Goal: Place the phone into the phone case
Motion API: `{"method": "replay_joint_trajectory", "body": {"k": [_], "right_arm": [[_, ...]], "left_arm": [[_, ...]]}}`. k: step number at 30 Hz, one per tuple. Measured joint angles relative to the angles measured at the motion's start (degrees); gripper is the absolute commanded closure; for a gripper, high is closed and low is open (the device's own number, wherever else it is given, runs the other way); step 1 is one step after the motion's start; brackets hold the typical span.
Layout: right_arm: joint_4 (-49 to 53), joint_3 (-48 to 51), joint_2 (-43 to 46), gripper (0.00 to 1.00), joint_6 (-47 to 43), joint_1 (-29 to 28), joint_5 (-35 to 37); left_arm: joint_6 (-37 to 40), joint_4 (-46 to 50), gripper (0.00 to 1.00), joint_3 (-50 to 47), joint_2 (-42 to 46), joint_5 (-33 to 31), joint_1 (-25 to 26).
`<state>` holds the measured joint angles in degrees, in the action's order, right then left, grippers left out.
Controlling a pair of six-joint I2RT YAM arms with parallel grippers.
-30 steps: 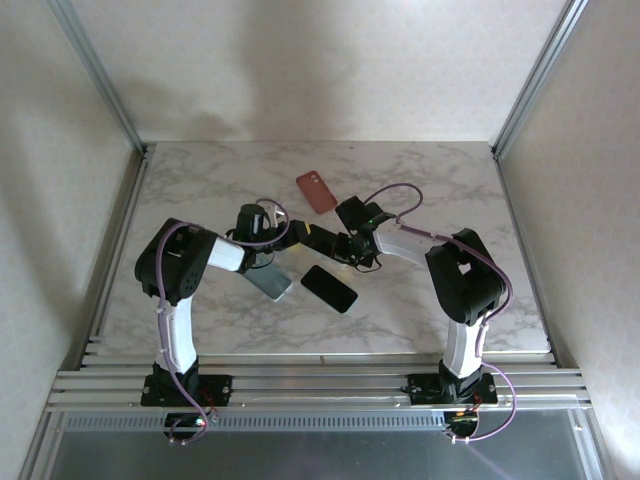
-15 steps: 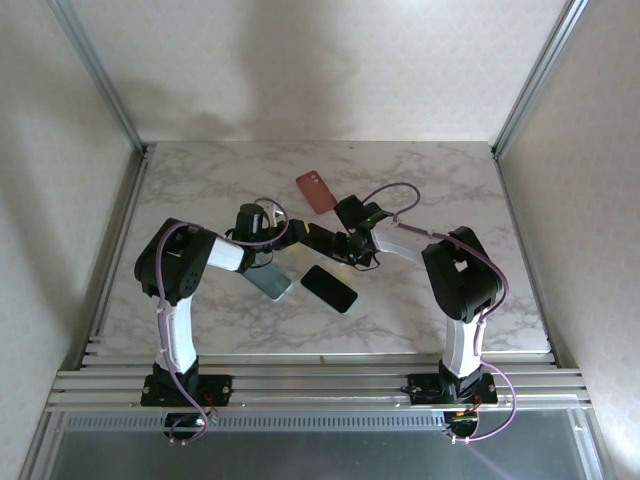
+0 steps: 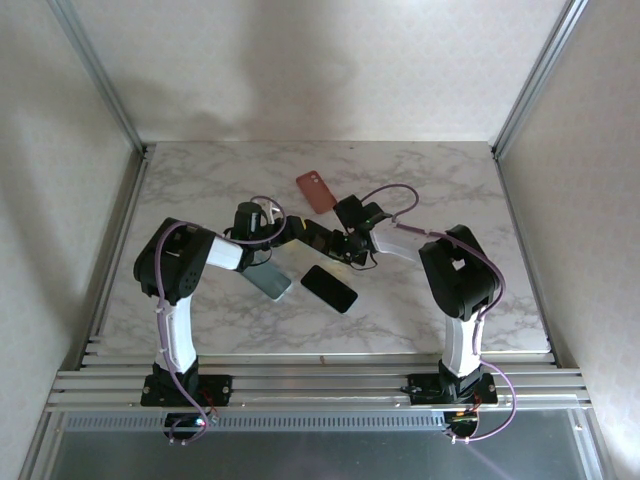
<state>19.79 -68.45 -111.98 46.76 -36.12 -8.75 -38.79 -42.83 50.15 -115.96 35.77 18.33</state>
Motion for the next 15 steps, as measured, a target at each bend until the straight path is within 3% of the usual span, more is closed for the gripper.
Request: {"method": "replay_joint_trajectory", "body": {"k": [9, 15], "right_arm": [[-2.49, 2.80, 4.04, 1.00, -0.11, -0.81, 1.81], [9.18, 0.04, 5.18, 1.00, -2.03, -2.36, 2.14]], "left_arm": [[0.00, 0.07, 0.57, 0.00, 0.00, 0.20, 0.02], [0.44, 1.53, 0.58, 0.22, 0.11, 0.46, 0.76]]}}
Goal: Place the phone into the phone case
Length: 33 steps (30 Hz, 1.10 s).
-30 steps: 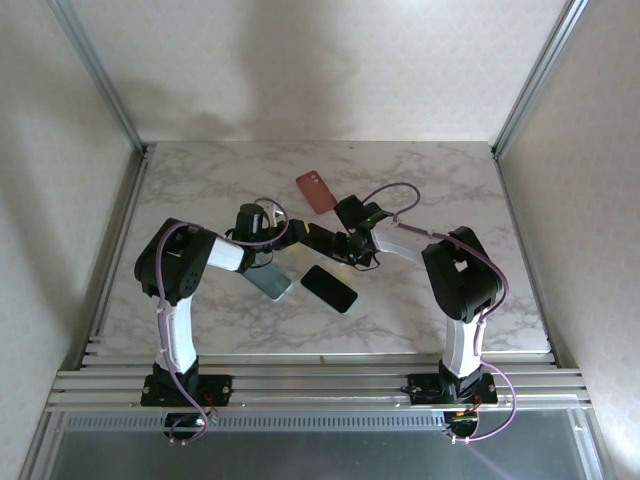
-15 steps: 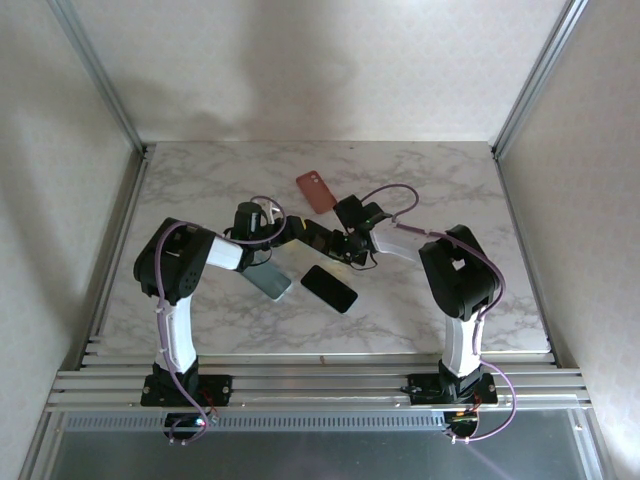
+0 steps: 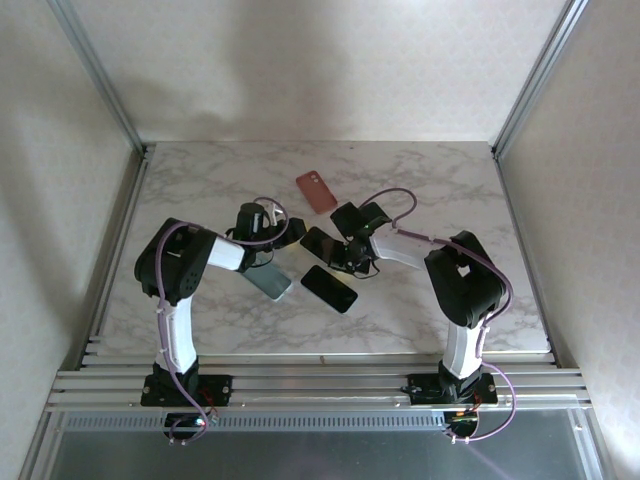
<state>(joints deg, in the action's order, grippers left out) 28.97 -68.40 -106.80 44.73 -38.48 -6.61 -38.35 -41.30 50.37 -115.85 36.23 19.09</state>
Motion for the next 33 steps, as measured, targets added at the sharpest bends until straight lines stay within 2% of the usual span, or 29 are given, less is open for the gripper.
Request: {"method": "replay_joint_trajectory", "body": {"k": [7, 19, 33], "right_arm": [[8.55, -4.42, 0.72, 1.00, -2.89, 1.51, -0.07], [8.98, -5.51, 0.83, 1.00, -5.51, 8.13, -0.55], [8.04, -6.84, -3.17, 1.00, -6.23, 8.50, -1.14]], "left_arm": [[0.02, 1.40, 0.57, 0.39, 0.33, 0.00, 0.00], [0.46, 3.04, 0.58, 1.25, 0.33, 0.20, 0.00], [0.70, 4.37, 0.57, 2.03, 0.31, 0.44, 0.61]]}}
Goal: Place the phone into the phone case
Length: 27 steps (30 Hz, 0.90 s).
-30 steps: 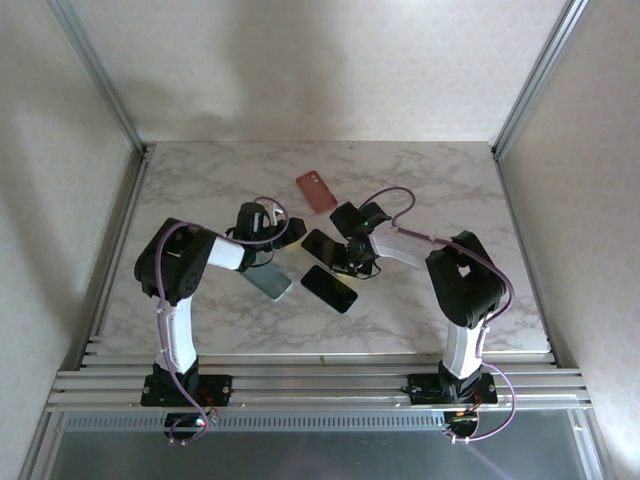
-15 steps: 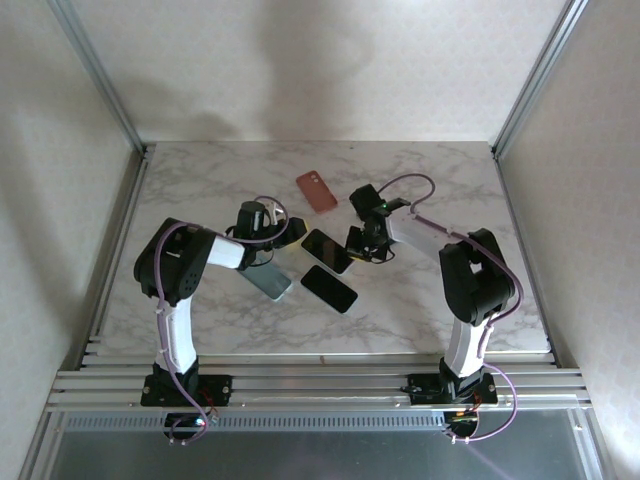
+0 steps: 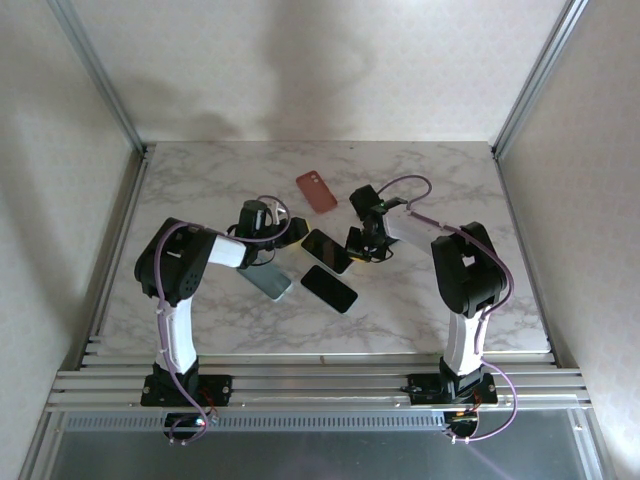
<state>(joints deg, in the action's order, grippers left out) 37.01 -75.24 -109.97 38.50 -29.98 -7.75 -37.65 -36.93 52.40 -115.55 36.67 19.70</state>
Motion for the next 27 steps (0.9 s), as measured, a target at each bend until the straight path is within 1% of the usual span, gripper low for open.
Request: {"method": "replay_joint_trajectory", "body": {"k": [20, 27], "right_arm": [[-0.35, -0.96, -0.72, 1.00, 0.00, 0.02, -0.04], [-0.85, -0.81, -1.29, 1.00, 0.04, 0.44, -1.22]], "left_arm": [[0.00, 0.00, 0.57, 0.02, 0.00, 0.02, 0.15], [0.00, 0.00, 0.57, 0.00, 0.00, 0.00, 0.15]]}}
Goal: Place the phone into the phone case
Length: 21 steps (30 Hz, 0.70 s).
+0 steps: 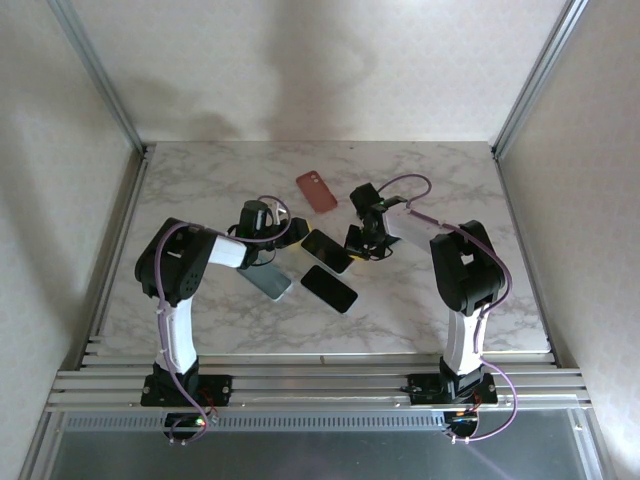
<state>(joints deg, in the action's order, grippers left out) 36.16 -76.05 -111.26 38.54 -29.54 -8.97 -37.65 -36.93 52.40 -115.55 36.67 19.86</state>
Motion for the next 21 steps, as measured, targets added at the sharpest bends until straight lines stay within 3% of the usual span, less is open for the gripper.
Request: {"method": "replay_joint_trajectory", "body": {"k": [21], "right_arm": [[-9.01, 6.82, 3.06, 0.97, 3.21, -0.28, -0.44]], "left_arm": [[-0.07, -1.44, 0.59, -1.79, 0.79, -0.66, 0.63]]}}
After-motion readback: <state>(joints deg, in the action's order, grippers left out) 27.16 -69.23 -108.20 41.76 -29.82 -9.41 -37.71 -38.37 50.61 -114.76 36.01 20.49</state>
